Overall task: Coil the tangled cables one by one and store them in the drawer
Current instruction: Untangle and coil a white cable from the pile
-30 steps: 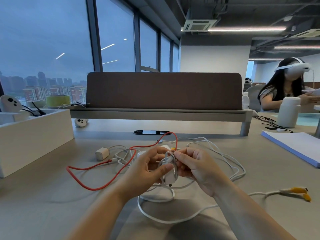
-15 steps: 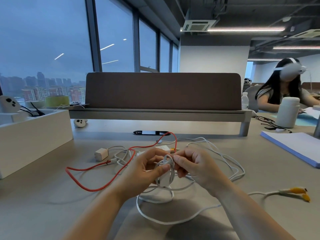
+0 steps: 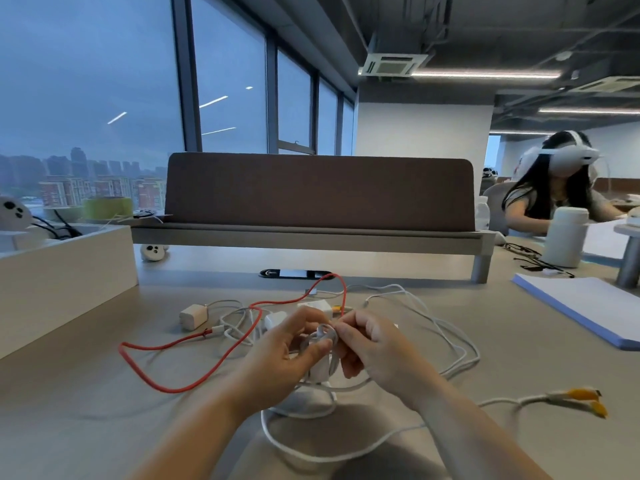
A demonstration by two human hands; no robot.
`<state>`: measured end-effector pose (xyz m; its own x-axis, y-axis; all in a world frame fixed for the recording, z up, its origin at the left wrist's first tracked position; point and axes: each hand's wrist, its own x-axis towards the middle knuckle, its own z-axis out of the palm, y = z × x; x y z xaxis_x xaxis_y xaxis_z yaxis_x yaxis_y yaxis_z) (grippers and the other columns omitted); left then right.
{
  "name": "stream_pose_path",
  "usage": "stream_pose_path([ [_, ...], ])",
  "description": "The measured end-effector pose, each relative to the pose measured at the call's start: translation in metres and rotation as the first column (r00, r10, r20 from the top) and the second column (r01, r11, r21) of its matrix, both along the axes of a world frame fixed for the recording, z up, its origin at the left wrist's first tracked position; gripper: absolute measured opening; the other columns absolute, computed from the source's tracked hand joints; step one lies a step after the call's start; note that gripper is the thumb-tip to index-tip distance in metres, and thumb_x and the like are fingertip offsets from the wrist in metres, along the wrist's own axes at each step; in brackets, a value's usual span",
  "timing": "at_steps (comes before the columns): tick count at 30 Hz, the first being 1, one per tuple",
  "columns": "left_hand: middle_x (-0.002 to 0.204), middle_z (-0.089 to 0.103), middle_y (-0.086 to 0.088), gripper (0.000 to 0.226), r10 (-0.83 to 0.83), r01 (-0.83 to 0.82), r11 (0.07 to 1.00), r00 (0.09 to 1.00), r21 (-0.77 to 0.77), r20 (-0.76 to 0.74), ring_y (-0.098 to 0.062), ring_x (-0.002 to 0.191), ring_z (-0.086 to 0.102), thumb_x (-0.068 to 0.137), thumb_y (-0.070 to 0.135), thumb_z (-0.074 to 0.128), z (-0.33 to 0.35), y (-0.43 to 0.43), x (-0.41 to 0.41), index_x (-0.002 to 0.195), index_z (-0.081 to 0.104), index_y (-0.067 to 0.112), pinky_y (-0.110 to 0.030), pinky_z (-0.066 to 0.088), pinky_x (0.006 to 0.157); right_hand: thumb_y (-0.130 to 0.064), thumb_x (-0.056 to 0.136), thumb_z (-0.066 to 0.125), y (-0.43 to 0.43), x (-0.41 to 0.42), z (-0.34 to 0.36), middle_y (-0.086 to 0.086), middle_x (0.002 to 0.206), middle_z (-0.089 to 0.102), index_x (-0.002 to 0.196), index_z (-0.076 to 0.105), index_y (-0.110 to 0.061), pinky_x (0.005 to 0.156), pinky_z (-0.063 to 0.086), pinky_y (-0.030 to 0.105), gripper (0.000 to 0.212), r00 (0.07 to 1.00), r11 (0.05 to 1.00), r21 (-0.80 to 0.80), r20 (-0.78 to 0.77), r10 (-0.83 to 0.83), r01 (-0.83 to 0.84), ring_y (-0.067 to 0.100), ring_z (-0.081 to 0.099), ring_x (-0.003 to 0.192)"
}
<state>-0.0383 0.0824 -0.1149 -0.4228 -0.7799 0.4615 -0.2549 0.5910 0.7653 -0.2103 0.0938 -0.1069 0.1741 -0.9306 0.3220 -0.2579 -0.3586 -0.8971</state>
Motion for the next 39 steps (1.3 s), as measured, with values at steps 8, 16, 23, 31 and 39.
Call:
stream_pose_path([
  [8,0.088,0.065,0.006,0.013,0.007,-0.007,1.000,1.000,0.016,-0.012,-0.014,0.085,0.064,0.091,0.019,0.059,0.0006,-0.0009,0.0014,0.102,0.055,0.026,-0.028,0.054,0.077,-0.011,0.099,0.046,-0.0011,0.0001,-0.0024,-0.002,0.062,0.064,0.091,0.064,-0.014,0.056,0.050,0.023,0.020,0.997,0.995,-0.066,0.010,0.079,-0.078,0.013,0.063,0.056],
  [16,0.086,0.062,0.006,0.012,0.024,-0.024,1.000,0.999,-0.006,0.028,-0.017,0.088,0.061,0.094,0.021,0.056,0.0031,0.0026,-0.0003,0.104,0.053,0.027,-0.029,0.052,0.077,-0.011,0.099,0.046,-0.0010,-0.0008,-0.0039,-0.003,0.063,0.063,0.089,0.062,-0.006,0.056,0.049,0.023,0.019,0.996,0.987,-0.160,-0.094,0.007,-0.022,0.011,0.061,0.055],
  [23,0.088,0.061,0.003,0.013,0.021,-0.020,1.000,1.000,-0.004,0.023,-0.020,0.086,0.059,0.095,0.022,0.054,0.0057,0.0057,-0.0021,0.107,0.051,0.026,-0.030,0.052,0.075,-0.011,0.098,0.047,0.0048,0.0045,-0.0031,-0.002,0.060,0.061,0.083,0.059,-0.011,0.057,0.045,0.019,0.019,0.987,0.953,-0.296,-0.128,-0.100,0.058,0.007,0.056,0.053],
  [31,0.086,0.060,0.004,0.015,-0.008,0.009,0.998,1.000,-0.060,0.020,-0.026,0.085,0.058,0.094,0.021,0.057,0.0004,0.0001,0.0030,0.097,0.051,0.035,-0.031,0.051,0.077,-0.015,0.098,0.050,0.0028,0.0032,-0.0040,-0.009,0.063,0.054,0.082,0.058,-0.017,0.060,0.041,0.024,0.018,0.979,0.948,-0.317,-0.179,-0.101,0.040,0.005,0.048,0.059],
  [39,0.080,0.059,0.016,0.008,-0.005,0.013,0.997,0.993,-0.077,0.114,-0.005,0.072,0.058,0.092,0.036,0.053,-0.0015,0.0005,-0.0013,0.092,0.047,0.041,-0.026,0.049,0.067,-0.015,0.100,0.044,0.0037,0.0014,0.0004,-0.004,0.058,0.056,0.079,0.057,-0.010,0.054,0.040,0.018,0.025,0.980,0.991,-0.126,-0.184,-0.071,0.049,0.007,0.047,0.050],
])
